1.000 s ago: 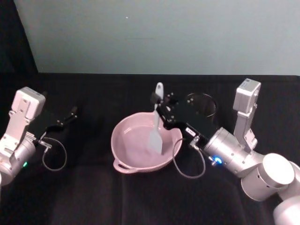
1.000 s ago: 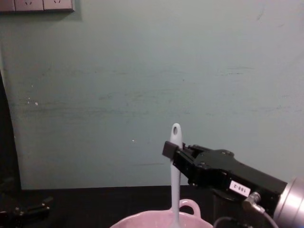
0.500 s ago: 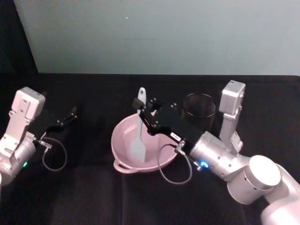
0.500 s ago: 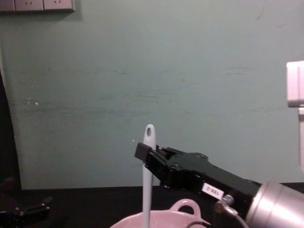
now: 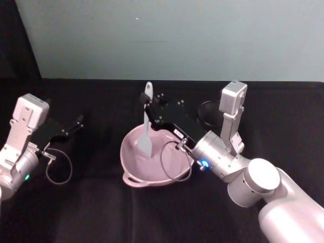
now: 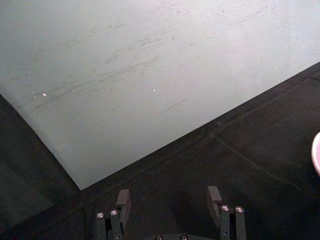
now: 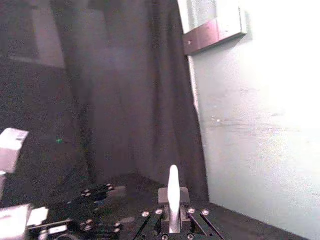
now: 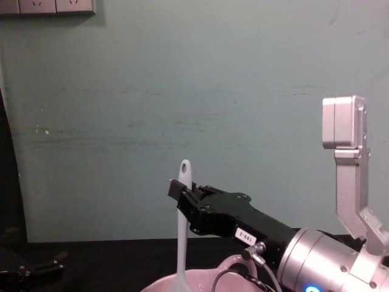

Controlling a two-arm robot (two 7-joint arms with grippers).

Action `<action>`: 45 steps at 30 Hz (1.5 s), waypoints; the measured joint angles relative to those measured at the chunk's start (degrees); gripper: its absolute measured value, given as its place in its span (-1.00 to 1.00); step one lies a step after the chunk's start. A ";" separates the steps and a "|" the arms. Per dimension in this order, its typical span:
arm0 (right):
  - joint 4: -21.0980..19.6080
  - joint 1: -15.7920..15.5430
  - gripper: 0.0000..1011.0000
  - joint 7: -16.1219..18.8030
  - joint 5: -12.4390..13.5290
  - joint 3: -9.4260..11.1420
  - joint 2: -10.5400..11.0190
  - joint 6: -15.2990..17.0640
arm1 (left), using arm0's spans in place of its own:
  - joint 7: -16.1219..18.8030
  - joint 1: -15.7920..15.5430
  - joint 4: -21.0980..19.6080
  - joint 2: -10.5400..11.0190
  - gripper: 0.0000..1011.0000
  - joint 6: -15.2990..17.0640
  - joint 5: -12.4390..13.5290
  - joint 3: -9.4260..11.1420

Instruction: Use the one hand to pick up the spoon and stir the clear water in the bowl.

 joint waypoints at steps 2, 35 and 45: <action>1.31 0.61 -0.77 -0.40 -0.36 0.55 -0.61 -0.79 | 0.00 0.00 0.00 0.00 1.00 0.00 0.00 0.00; -9.85 -6.34 -0.77 1.81 0.09 4.97 5.54 2.81 | 0.00 0.00 0.00 0.00 1.00 0.00 0.00 0.00; -15.58 -9.37 -0.77 3.51 2.59 2.30 7.82 5.85 | 0.00 0.00 0.00 0.00 1.00 0.00 0.00 0.00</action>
